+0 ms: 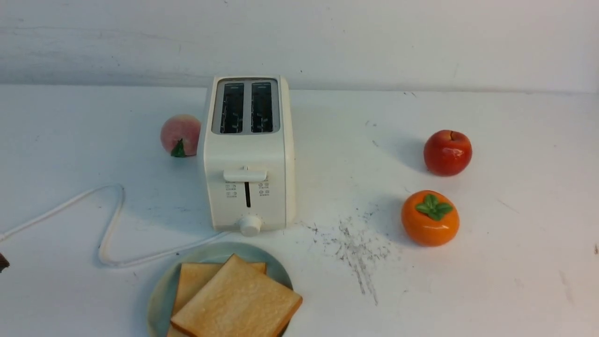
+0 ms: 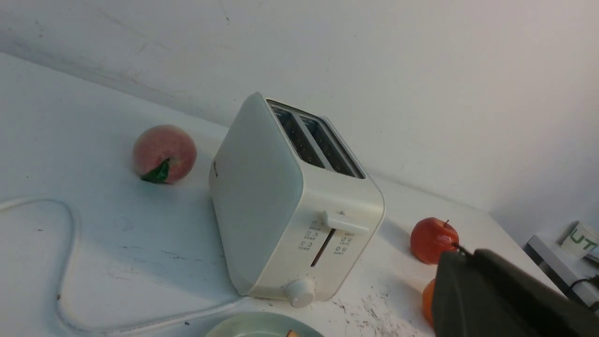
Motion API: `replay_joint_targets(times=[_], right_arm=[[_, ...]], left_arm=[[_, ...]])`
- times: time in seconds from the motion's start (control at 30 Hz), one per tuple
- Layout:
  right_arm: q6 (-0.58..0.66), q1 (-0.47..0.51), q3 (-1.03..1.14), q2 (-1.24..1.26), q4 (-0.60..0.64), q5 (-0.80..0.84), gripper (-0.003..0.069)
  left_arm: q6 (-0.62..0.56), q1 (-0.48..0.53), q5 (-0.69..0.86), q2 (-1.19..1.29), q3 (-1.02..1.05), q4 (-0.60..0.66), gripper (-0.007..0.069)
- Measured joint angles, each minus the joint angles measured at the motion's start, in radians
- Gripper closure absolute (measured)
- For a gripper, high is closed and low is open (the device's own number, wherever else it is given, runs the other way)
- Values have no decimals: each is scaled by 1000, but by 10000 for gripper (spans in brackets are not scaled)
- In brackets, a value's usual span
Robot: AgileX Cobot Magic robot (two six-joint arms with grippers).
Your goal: Take toasted bread from bread machine on white table place on plate.
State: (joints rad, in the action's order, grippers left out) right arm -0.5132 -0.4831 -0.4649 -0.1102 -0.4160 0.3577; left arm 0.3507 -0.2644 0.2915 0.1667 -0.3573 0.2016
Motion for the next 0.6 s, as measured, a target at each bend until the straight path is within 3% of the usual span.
replay_joint_targets(times=[0.6], right_arm=[[-1, 0, 1, -2, -11, -4, 636]], left_arm=[[0, 0, 8, 6, 1, 4, 621]])
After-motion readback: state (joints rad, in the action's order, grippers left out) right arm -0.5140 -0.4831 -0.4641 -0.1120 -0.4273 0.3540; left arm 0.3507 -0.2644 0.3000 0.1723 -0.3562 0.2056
